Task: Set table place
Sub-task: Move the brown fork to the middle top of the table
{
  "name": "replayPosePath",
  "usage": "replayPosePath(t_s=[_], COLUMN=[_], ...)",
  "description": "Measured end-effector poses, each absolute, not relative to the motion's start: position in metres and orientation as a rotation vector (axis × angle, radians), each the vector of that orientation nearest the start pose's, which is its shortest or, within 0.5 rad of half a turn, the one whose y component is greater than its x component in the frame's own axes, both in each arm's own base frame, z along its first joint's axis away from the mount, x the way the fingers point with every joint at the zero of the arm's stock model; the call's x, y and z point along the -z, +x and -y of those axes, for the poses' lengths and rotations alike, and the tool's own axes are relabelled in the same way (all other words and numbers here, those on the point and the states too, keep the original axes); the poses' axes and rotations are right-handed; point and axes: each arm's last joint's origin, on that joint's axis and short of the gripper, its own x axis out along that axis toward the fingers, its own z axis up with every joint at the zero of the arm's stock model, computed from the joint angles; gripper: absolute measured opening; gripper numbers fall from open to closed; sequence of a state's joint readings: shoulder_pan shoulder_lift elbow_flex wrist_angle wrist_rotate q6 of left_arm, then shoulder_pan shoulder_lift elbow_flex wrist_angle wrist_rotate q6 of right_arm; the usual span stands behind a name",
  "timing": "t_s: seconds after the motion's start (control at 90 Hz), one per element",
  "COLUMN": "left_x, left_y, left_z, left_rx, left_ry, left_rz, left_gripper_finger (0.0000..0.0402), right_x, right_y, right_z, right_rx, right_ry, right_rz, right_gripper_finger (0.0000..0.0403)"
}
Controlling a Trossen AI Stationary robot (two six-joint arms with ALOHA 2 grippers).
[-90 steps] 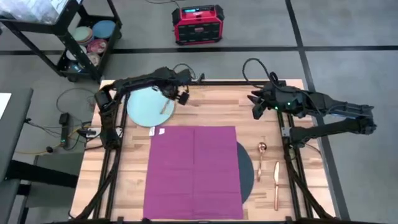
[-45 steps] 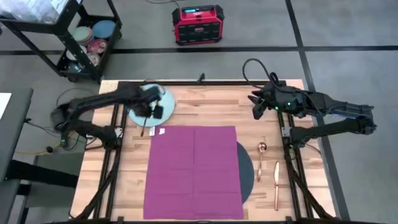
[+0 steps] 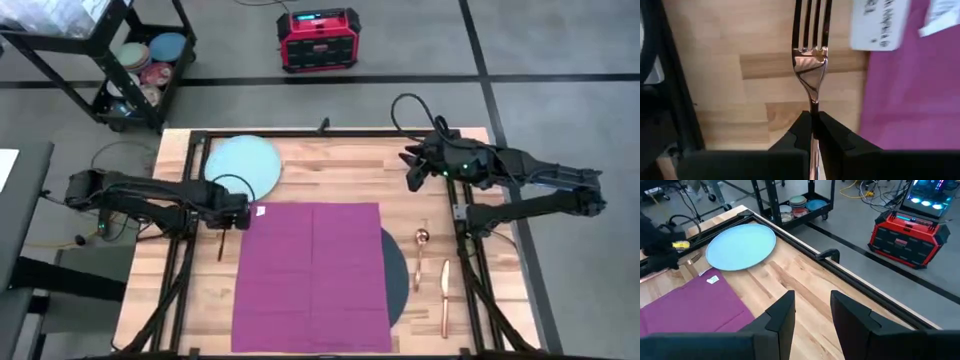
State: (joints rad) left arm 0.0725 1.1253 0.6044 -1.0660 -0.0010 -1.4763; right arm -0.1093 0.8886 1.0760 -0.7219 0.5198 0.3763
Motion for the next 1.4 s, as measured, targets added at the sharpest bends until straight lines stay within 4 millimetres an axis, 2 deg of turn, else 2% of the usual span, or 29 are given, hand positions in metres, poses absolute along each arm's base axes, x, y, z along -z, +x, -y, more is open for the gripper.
replayPosePath(t_s=[0.133, 0.278, 0.4, 0.589, 0.778, 0.978, 1.222, 1.4], left_x=[-0.169, -0.196, -0.198, -0.191, -0.189, -0.174, -0.167, -0.152], left_y=[0.152, 0.181, 0.192, 0.229, 0.281, 0.327, 0.354, 0.364], left_z=[-0.01, -0.02, -0.047, -0.099, -0.147, -0.194, -0.241, -0.258], left_rx=[-1.285, -1.18, -1.165, -0.995, -0.887, -0.84, -0.77, -0.736], left_ry=[-1.202, -1.16, -1.165, -1.198, -1.115, -1.058, -1.034, -1.029], left_rz=[-1.266, -1.003, -0.897, -0.732, -0.756, -0.827, -0.823, -0.901], left_gripper_finger=[0.0, 0.0, 0.0, 0.0, 0.0, 0.0, 0.0, 0.0], right_x=[-0.365, -0.365, -0.365, -0.365, -0.365, -0.365, -0.364, -0.364], right_y=[0.16, 0.16, 0.16, 0.161, 0.161, 0.16, 0.16, 0.16], right_z=[0.032, 0.031, 0.032, 0.032, 0.031, 0.031, 0.031, 0.031], right_rx=[0.706, 0.7, 0.7, 0.698, 0.689, 0.687, 0.695, 0.699], right_ry=[0.242, 0.243, 0.244, 0.237, 0.248, 0.269, 0.296, 0.314], right_rz=[-0.423, -0.417, -0.412, -0.416, -0.415, -0.417, -0.41, -0.403], right_gripper_finger=[0.0114, 0.0114, 0.0114, 0.0114, 0.0114, 0.0114, 0.0114, 0.0114])
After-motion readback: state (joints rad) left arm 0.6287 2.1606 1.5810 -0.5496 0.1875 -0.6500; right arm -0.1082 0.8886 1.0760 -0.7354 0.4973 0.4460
